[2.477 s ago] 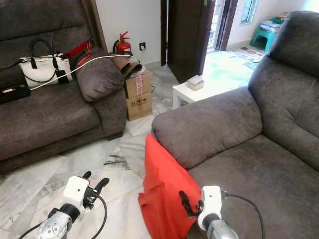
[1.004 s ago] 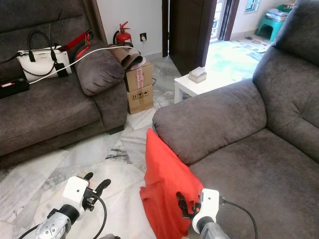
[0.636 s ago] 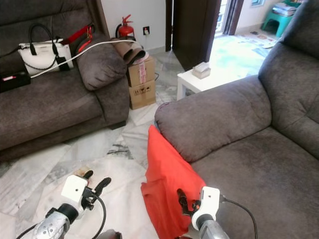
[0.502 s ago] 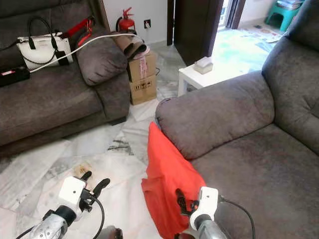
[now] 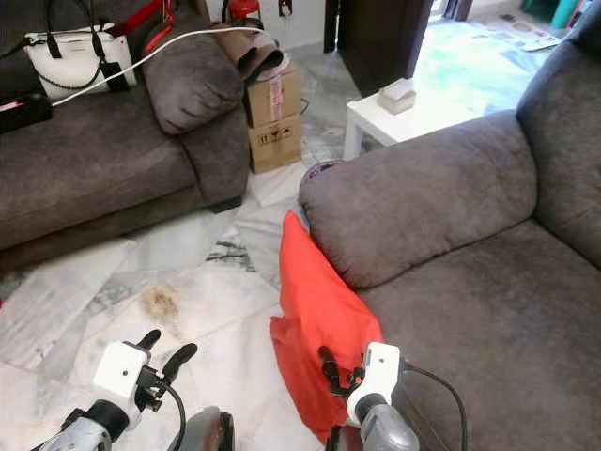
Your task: Move the pillow to the sofa from floor
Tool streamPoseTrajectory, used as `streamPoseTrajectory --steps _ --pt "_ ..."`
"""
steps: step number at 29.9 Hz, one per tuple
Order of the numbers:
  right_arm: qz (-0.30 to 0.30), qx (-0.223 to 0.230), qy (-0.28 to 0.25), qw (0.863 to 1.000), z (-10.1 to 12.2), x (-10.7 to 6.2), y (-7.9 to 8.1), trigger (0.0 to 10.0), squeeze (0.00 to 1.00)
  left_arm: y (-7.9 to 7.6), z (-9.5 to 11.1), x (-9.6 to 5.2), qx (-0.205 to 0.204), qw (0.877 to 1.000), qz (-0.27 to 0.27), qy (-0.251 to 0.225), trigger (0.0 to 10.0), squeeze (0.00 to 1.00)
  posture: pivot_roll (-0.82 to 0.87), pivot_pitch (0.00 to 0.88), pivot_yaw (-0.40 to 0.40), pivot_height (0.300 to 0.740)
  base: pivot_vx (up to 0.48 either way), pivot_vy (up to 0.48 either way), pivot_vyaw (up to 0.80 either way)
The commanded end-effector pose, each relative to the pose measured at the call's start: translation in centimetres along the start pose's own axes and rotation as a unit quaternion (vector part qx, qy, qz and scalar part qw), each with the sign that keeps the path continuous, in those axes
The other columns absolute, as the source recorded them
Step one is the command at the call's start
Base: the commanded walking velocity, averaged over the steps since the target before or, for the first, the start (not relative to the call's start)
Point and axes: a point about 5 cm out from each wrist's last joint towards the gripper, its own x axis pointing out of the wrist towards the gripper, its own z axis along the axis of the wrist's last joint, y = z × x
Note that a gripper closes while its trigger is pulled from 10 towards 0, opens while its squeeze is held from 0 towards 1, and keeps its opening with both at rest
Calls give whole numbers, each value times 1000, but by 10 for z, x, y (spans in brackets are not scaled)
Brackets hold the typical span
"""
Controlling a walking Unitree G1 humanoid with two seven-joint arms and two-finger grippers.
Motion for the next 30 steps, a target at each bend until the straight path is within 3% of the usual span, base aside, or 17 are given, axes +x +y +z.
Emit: streamPoseTrajectory --steps 1,30 --pt "5 17 22 1000 -12 -4 1 0 0 1 -3 -6 -6 1000 6 15 10000 0 270 248 29 641 0 0 0" --pt "-12 -3 27 1000 -9 -5 -7 0 0 -1 0 3 -14 1000 7 14 10000 0 231 213 28 641 0 0 0"
